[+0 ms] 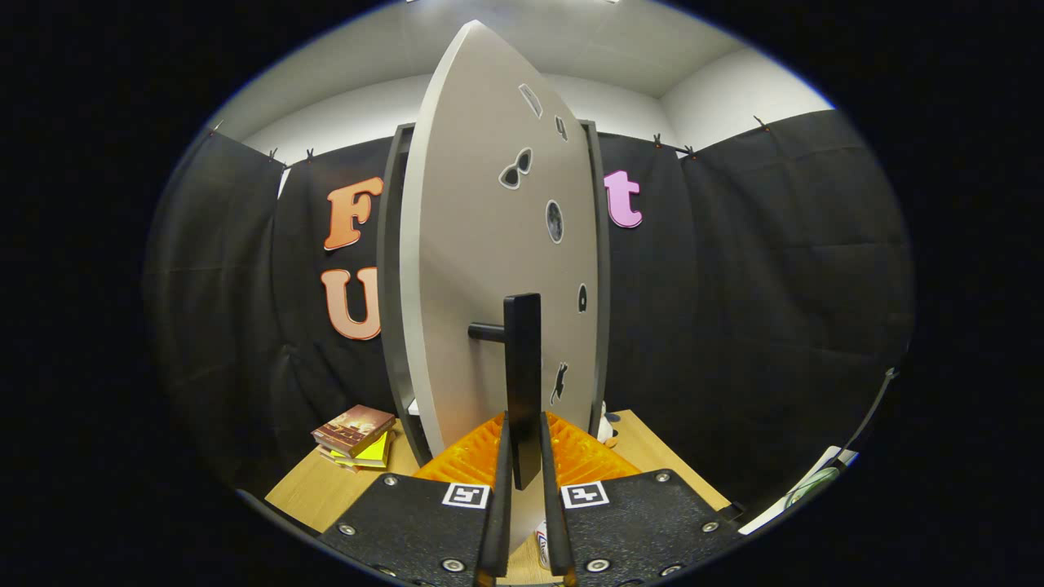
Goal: Open the shoe cabinet door, grab the shoes and put them into the shoe cabinet, then close the shoe cabinet door.
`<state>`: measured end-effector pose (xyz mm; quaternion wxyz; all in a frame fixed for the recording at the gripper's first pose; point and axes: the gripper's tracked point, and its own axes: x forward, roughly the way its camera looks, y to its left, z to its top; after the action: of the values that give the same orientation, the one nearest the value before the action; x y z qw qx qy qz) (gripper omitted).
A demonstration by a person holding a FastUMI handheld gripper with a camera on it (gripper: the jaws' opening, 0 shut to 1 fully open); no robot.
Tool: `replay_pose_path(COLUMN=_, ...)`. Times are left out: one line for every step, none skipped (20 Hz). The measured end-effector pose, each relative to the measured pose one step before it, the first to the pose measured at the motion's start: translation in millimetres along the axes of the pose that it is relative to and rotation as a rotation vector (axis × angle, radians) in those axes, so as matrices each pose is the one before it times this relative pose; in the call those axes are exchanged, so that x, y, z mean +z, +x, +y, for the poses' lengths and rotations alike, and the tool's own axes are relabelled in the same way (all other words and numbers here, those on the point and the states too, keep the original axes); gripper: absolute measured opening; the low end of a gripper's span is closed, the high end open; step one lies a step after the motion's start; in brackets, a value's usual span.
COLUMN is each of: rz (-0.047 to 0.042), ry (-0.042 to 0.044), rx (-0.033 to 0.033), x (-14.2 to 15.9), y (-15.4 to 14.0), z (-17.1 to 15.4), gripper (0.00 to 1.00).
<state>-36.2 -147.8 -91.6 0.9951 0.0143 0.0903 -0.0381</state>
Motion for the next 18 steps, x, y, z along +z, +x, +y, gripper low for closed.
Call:
replay_pose_path(rz=-0.00184, ry=-0.00419, rx=-0.01742, x=0.36, y=-1.97, z=-5.01, gripper=0.18)
replay_pose_path(rz=-0.00120, ry=-0.00136, rx=-0.01839, x=-1.41, y=-1.50, z=-5.77, gripper=0.18)
replay_pose_path(rz=-0.00119, ry=0.00368, rx=-0.01700, x=-0.07, y=-0.84, z=-5.82, gripper=0.18)
replay_pose_path(rz=-0.00180, ry=0.00345, rx=-0.01674, x=0.16, y=-1.01, z=-5.09, gripper=0.18)
replay_pose_path(rz=-0.00076, ry=0.00217, rx=-0.02000, x=0.26, y=-0.94, z=-6.30, gripper=0.18)
replay_pose_path(rz=-0.00198, ry=-0.00011, rx=-0.02536, x=-0.98, y=-1.29, z=-7.53, gripper=0.18)
replay_pose_path(rz=-0.00355, ry=-0.00752, rx=-0.02759, x=-0.17, y=-0.87, z=-7.41, gripper=0.18)
replay_pose_path(rz=0.00004, ry=-0.01373, rx=-0.03160, x=-1.57, y=0.24, z=-9.03, gripper=0.18)
replay_pose_path(rz=0.00792, ry=-0.01126, rx=-0.03780, x=-3.20, y=-0.65, z=-9.99, gripper=0.18)
replay_pose_path(rz=0.01074, ry=-0.00615, rx=-0.03798, x=-4.03, y=-3.17, z=-10.61, gripper=0.18)
replay_pose_path(rz=0.00394, ry=-0.00414, rx=-0.03561, x=-1.45, y=-3.64, z=-9.09, gripper=0.19)
replay_pose_path(rz=-0.00145, ry=0.00090, rx=-0.03699, x=0.18, y=-5.79, z=-9.43, gripper=0.19)
replay_pose_path(rz=-0.00844, ry=0.00880, rx=-0.03286, x=0.04, y=-7.39, z=-11.23, gripper=0.19)
replay_pose_path(rz=-0.01057, ry=0.01043, rx=-0.02466, x=0.14, y=-6.79, z=-7.39, gripper=0.19)
replay_pose_path(rz=-0.01058, ry=0.00574, rx=-0.02285, x=-1.26, y=-6.27, z=-7.59, gripper=0.20)
replay_pose_path(rz=-0.00851, ry=0.00081, rx=-0.02060, x=-2.46, y=-5.92, z=-4.17, gripper=0.21)
replay_pose_path(rz=-0.00492, ry=0.00167, rx=-0.01900, x=-4.47, y=-5.25, z=-3.27, gripper=0.21)
replay_pose_path(rz=-0.00680, ry=0.00573, rx=-0.01485, x=-6.14, y=-4.48, z=-3.55, gripper=0.23)
